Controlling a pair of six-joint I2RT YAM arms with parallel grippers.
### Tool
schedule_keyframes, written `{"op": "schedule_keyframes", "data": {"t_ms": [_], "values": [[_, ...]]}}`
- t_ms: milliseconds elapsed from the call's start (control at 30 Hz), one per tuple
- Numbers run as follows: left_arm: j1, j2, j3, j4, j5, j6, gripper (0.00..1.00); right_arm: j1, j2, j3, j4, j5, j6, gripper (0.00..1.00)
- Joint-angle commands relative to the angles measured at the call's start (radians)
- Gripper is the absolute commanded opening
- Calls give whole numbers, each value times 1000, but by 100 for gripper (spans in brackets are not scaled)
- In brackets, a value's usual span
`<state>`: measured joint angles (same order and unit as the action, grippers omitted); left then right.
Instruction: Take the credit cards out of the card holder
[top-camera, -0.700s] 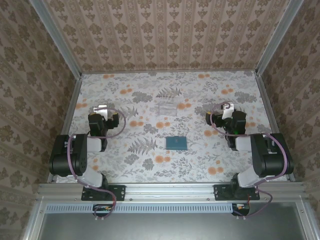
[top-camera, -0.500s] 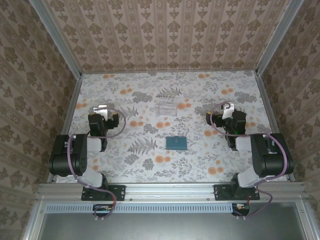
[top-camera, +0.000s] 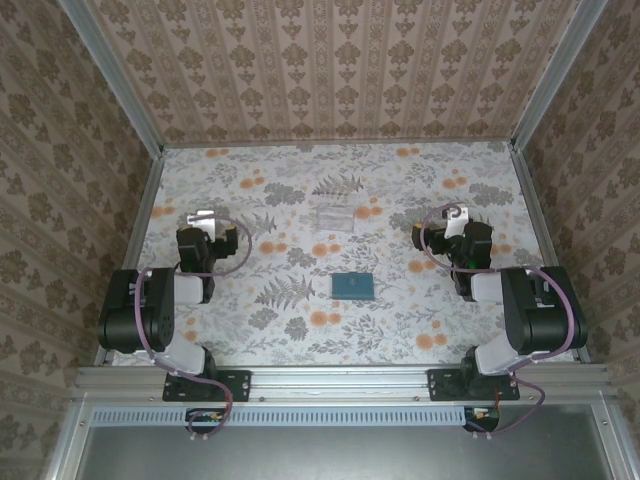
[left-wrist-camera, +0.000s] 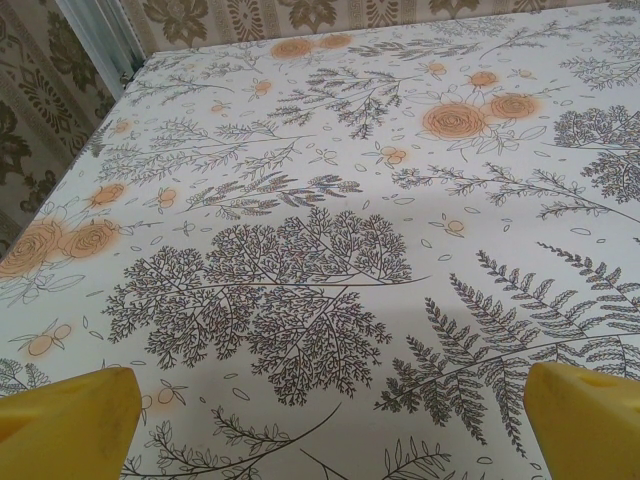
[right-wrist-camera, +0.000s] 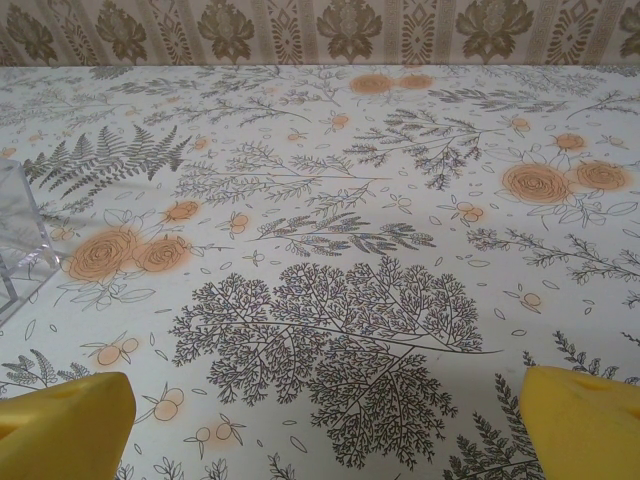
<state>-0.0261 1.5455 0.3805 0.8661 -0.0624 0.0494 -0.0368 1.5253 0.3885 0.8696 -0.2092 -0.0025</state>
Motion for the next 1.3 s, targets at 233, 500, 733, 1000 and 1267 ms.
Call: {"op": "schedule_keyframes", "data": {"t_ms": [233, 500, 733, 1000, 1267], "values": [[4, -4, 20, 7, 20, 2, 100, -1, 4, -3, 28, 22, 7, 100], [-26, -40, 27, -30, -45, 19, 100, 20, -125, 177, -401, 108, 14, 100], [-114, -132, 158, -350, -148, 73, 100, 30, -220, 253, -616, 118, 110, 100], [-236, -198, 360, -764, -194, -41, 100, 100, -216, 417, -949, 132, 290, 87], [-245, -232, 550, -1183, -60, -239, 99, 210, -94, 562, -1067, 124, 449, 71]]}}
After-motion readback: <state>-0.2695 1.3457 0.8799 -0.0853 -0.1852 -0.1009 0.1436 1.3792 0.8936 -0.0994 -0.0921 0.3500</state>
